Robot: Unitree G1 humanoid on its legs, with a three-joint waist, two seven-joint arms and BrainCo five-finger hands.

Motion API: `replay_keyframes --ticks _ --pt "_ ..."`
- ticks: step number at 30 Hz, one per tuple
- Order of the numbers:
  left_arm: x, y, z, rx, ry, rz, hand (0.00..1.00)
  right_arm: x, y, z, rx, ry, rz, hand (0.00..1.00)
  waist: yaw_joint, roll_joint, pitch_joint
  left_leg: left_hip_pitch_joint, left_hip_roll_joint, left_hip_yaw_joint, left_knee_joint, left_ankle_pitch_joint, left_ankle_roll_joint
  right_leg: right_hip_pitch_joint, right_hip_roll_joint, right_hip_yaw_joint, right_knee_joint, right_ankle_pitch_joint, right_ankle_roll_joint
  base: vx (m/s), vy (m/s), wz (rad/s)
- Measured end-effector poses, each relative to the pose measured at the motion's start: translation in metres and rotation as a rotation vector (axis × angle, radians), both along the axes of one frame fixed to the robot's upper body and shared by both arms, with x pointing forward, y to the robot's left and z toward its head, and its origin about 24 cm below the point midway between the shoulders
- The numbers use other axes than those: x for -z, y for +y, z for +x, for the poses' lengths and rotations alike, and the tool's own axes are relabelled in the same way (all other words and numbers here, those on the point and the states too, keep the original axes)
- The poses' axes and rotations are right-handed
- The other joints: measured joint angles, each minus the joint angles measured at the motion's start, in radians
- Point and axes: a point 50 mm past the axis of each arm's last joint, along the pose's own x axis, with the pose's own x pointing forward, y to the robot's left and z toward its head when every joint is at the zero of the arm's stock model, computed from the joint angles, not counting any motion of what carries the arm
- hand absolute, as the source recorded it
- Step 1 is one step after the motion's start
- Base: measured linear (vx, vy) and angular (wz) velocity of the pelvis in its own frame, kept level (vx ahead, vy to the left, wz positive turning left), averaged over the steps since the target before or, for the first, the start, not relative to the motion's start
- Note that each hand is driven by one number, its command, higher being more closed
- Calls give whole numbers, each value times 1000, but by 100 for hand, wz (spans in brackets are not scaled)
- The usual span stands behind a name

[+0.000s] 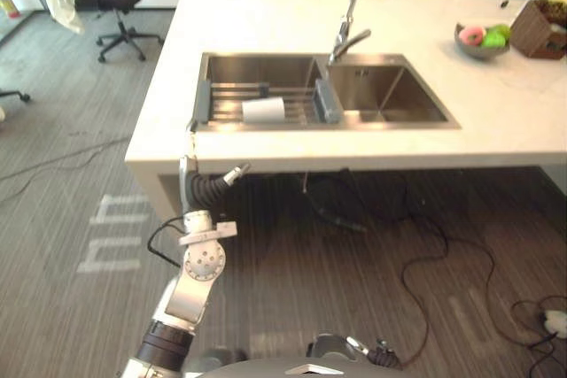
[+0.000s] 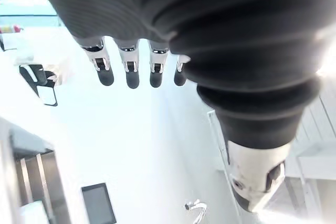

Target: Walk over to the sink, pick up the cup, carry it to the dishwasher, place the cup inside the dishwasher, then close the dishwasher door

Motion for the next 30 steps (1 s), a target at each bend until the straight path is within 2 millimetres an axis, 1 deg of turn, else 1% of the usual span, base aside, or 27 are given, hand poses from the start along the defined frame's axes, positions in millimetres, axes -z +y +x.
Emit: replay_keyframes --ticks 1,2,3,4,5,6,7,8,9,10,11,12,13,14,15,16,17,18,19,20,21,22,23,24,27,29,30 --pt "-8 1 4 -6 -33 8 0 0 0 0 14 -8 1 0 -8 3 2 27 24 -15 0 -18 -28 -32 15 -40 -137 -21 -14 429 -156 37" --pt "-15 2 7 -6 -58 21 0 1 1 -3 32 -2 3 0 -21 5 2 52 51 -29 0 -37 -59 -49 32 -59 -293 -9 -25 426 -182 45" --pt "-18 3 7 -8 -72 25 0 1 1 -5 35 2 3 0 -27 5 2 66 62 -32 1 -48 -75 -48 41 -55 -378 13 -33 506 -284 65" --pt "-29 4 3 8 -118 36 0 4 5 -21 48 39 16 0 -34 -12 -9 94 75 -43 11 -100 -101 -39 50 1 -617 175 -60 428 -273 55" --pt "-34 5 0 13 -138 41 0 6 10 -29 56 63 28 0 -32 -36 -22 102 64 -53 27 -127 -108 -41 43 49 -678 292 -76 447 -300 50" --pt "-36 8 -2 12 -147 46 0 8 16 -38 61 87 43 0 -29 -63 -39 107 57 -59 43 -154 -124 -48 36 97 -690 347 -40 482 -340 5" --pt "-28 7 -7 2 -97 4 0 5 -1 -45 48 116 -4 0 -27 26 -64 102 146 -41 96 -202 -160 -39 112 120 -658 301 -15 466 -311 0" --pt "-27 4 -7 18 -86 0 0 4 -6 -47 28 125 -17 0 -29 44 -74 95 166 -34 101 -209 -160 -40 133 118 -661 281 -12 518 -322 -6" --pt "-29 -4 -6 53 -84 -16 0 3 -12 -43 9 133 -29 0 -27 83 -79 96 197 -20 95 -200 -156 -46 158 105 -648 255 -26 296 -166 6" --pt "-30 -8 -6 73 -81 -18 0 3 -13 -41 3 133 -29 0 -27 89 -81 101 201 -19 86 -181 -159 -48 162 101 -640 243 -32 324 -218 7" --pt "-31 -13 -6 106 -72 -1 0 3 -13 -39 -5 134 -24 0 -32 81 -81 105 204 -22 82 -143 -158 -46 164 95 -633 217 -36 273 -270 6" --pt "-30 -16 -7 129 -59 17 0 3 -13 -38 -9 133 -14 0 -31 81 -84 103 210 -21 96 -113 -154 -36 171 93 -640 197 -37 213 -229 1" --pt "-29 -16 -7 138 -48 24 0 3 -13 -39 -8 137 -11 0 -26 78 -86 98 214 -22 110 -99 -150 -31 176 93 -649 193 -44 186 -258 -6" --pt "-26 -17 -7 155 -23 42 0 3 -15 -40 -5 143 1 0 -21 74 -88 67 223 -28 172 -75 -132 -12 182 88 -679 194 -45 128 -197 5" --pt "-23 -19 -7 180 3 62 0 4 -14 -42 -2 153 17 0 -23 65 -90 2 234 -36 283 -46 -100 13 184 79 -720 202 -50 154 -232 16" --pt "-22 -20 -7 194 14 75 0 5 -13 -44 -5 157 25 0 -22 63 -88 -32 244 -41 347 -25 -90 31 188 73 -745 206 -53 131 -162 28" --pt "-19 -21 -7 215 43 93 0 5 -13 -45 -19 169 31 0 -22 57 -82 -101 272 -42 475 9 -89 74 196 64 -801 211 -61 139 -109 25" --pt "-17 -22 -6 234 67 116 0 5 -14 -47 -41 181 34 0 -19 55 -79 -142 289 -24 544 -44 -107 111 199 58 -837 223 -78 138 -89 21" --pt "-16 -22 -6 242 80 140 0 5 -16 -48 -46 185 31 0 -17 54 -78 -150 291 -7 539 -77 -109 128 197 55 -848 226 -81 131 -58 18" --pt "-14 -24 -6 269 97 189 0 5 -19 -50 -48 194 25 0 -13 56 -80 -160 283 38 475 -119 -111 156 191 44 -871 232 -83 106 -27 20" --pt "-14 -28 -5 305 106 234 0 5 -19 -50 -46 196 24 0 -11 61 -82 -160 255 70 333 -112 -104 177 182 31 -892 236 -77 100 7 27" --pt "-15 -31 -5 322 106 254 0 4 -21 -50 -44 196 21 0 -14 64 -84 -161 236 77 250 -80 -100 182 178 24 -900 237 -70 76 77 38" --pt "-19 -38 -2 352 94 296 0 2 -29 -48 -40 187 -1 0 -18 87 -80 -183 209 78 106 26 -107 186 181 6 -910 241 -56 81 125 23" --pt "-19 -38 -1 358 106 345 0 2 -30 -44 -26 181 0 0 -17 90 -84 -159 187 60 68 46 -123 205 173 15 -940 264 -35 98 120 21" --pt "-17 -34 5 339 132 461 0 2 -29 -37 -29 175 5 0 -30 75 -75 -124 150 67 -9 65 -114 241 155 17 -1008 303 -27 96 88 0" --pt "-4 -26 15 314 215 569 0 0 -30 -30 -37 157 -2 0 -39 78 -74 -70 124 92 -77 91 -110 265 144 32 -1040 318 -19 70 59 -20" --pt "0 -23 18 310 235 596 0 0 -31 -29 -40 153 -5 0 -45 81 -73 -58 121 94 -88 93 -110 270 144 33 -1040 319 -17 87 54 -14"
